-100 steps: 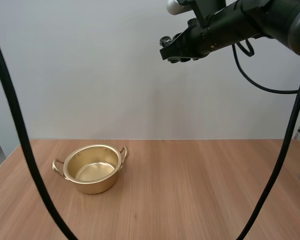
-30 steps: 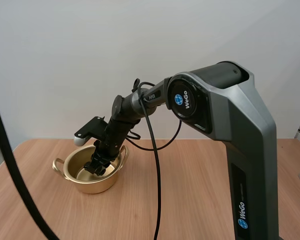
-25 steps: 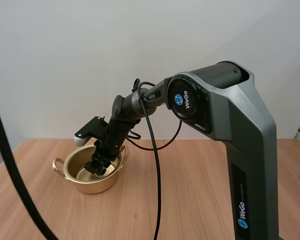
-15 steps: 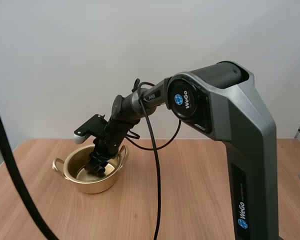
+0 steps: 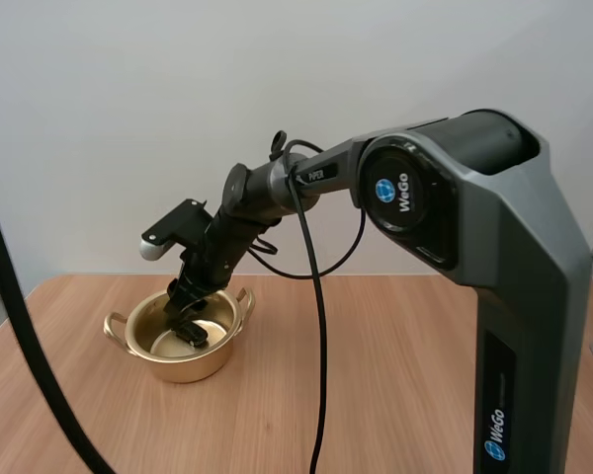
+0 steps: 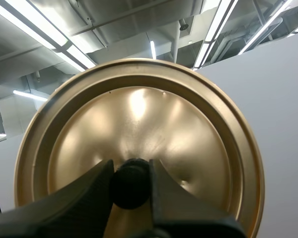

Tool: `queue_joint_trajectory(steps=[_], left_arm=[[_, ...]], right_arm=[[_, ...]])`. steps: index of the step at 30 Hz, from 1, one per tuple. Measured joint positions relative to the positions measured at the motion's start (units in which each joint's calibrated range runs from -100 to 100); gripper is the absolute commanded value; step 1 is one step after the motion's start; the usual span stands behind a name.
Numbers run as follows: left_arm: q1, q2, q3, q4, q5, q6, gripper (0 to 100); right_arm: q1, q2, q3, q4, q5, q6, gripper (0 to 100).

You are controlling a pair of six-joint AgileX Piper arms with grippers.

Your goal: Open the pot, put the car inside, and close it

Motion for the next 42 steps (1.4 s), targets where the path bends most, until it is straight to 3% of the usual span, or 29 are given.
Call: queue_joint_trajectory(steps=[5, 12, 24, 26, 27, 28, 30, 36, 42], left_arm=[[0.0, 0.0, 0.0, 0.0, 0.0, 0.0, 0], [0.0, 0.0, 0.0, -0.33, -0.19, 0.0, 0], [0.0, 0.67, 0.0, -0.33, -0.39, -0.51, 0], [0.0, 1.38, 0.0, -0.33, -0.39, -0.8, 0], [0.0, 1.9, 0.0, -0.33, -0.39, -0.84, 0], [0.0, 2.38, 0.15, -0.33, -0.39, -1.03, 0], [0.0, 3.16, 0.67, -0.33, -1.04, -1.38, 0], [0.0, 4.94, 5.88, -0.82, -4.43, -1.5, 0], [0.0, 4.83, 14.26, -4.71, -5.85, -1.5, 0]], right_arm=[[-0.09, -7.66, 0.0, -0.73, -2.14, 0.25, 82], [-2.29, -21.06, 0.0, -7.1, -9.87, 7.05, 82], [-14.81, -42.75, 0.0, -8.2, -21.74, 21.46, 79], [-16.95, -45.55, 0.0, -8.2, -21.74, 21.83, 67], [-18.14, -47.11, 0.0, -8.2, -21.29, 21.83, 54], [-19.33, -48.64, 0.0, -8.2, -20.89, 21.83, 40], [-21.72, -51.66, 0.14, -8.2, -19.85, 21.83, 0], [-27.3, -58.85, 0.41, -8.99, -18.88, 21.93, 0], [-27.85, -63.64, 0.41, -10.14, -17.68, 21.93, 0]])
